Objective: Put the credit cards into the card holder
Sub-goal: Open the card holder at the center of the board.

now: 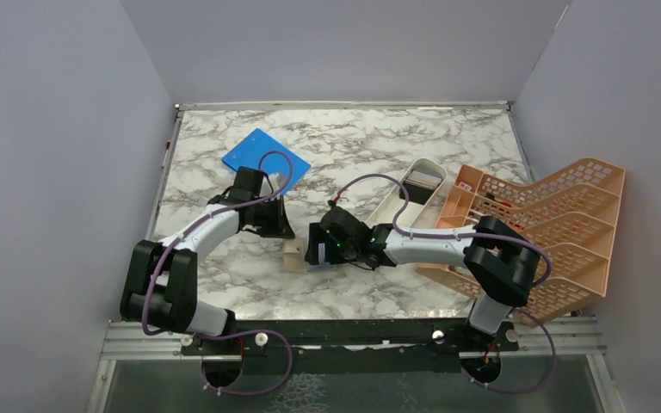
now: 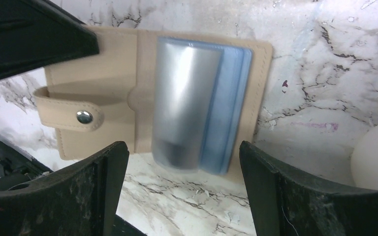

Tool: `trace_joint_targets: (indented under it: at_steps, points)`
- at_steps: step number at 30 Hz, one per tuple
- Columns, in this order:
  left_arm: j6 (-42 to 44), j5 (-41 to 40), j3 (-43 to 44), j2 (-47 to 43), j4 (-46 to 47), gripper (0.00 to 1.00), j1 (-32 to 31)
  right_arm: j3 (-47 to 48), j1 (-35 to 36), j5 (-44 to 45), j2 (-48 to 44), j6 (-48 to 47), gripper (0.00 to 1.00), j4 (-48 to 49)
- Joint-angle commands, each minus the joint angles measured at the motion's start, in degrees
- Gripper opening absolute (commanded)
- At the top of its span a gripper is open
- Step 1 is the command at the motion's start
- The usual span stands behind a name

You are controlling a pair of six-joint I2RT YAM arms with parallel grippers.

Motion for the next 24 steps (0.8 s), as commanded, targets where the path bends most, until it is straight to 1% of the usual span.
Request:
trace_joint_targets:
  at_steps: [1, 5, 10, 17, 24]
  points:
    - [5.84, -2.57, 3.29, 0.95, -3.07, 0.0, -0.02, 1.43, 0.56, 3.32, -0.14, -0.7, 0.88, -3.53]
    - [5.51, -2.73, 3.14, 1.64, -3.19, 0.0, 0.02, 1.76, 0.64, 2.7, 0.79, -0.74, 0.88, -2.29]
    - [5.14, -2.74, 2.8, 1.78, -3.09, 0.0, -0.02, 1.1, 0.63, 0.38, 2.06, -0.28, 0.87, 1.72]
    - [5.01, -2.28, 2.49, 1.63, -2.74, 0.0, -0.11, 2.92, 0.64, 0.06, 4.69, -0.18, 0.85, 2.01]
    - [4.8, -1.94, 2.17, 1.68, -2.25, 0.0, -0.11, 2.48, 0.64, -2.66, 3.25, -1.52, 0.8, 6.18]
